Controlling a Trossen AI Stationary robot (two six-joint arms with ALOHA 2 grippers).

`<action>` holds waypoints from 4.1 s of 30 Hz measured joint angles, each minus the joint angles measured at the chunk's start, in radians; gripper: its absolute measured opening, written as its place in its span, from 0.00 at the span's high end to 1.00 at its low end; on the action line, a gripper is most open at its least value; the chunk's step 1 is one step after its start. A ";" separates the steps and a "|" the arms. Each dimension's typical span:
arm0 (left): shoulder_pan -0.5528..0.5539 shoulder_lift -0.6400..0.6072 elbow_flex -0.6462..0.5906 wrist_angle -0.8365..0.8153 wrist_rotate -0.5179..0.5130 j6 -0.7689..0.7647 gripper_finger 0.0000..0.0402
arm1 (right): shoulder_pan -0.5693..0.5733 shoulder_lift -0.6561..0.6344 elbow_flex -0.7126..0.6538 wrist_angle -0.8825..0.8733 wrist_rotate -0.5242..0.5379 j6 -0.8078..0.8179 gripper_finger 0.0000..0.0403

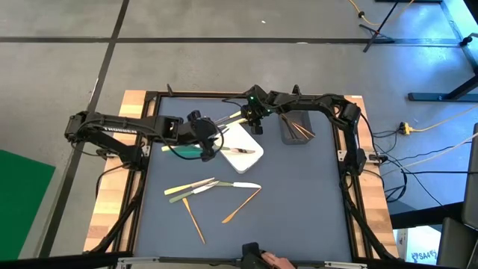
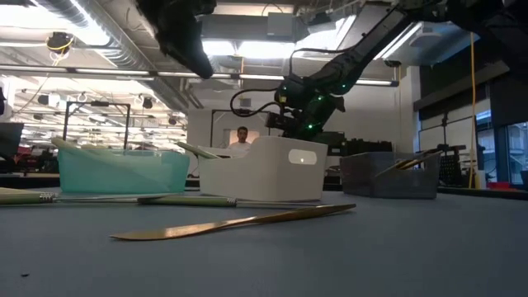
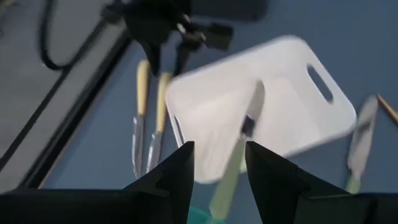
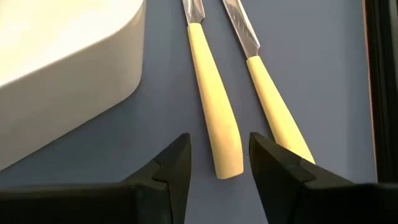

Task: Sort silverware by color (type)
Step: Put the top yellow table knife into the green bin

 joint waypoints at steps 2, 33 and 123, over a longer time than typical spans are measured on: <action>0.011 0.000 0.000 0.035 -0.014 0.000 0.66 | 0.000 0.000 0.000 0.000 0.000 0.000 0.62; 0.124 0.029 0.001 0.265 -0.077 0.128 0.66 | -0.094 0.006 0.000 -0.011 -0.214 -0.044 0.62; 0.123 0.029 0.000 0.264 -0.066 0.078 0.66 | -0.079 -0.041 0.003 -0.505 0.203 -0.109 0.88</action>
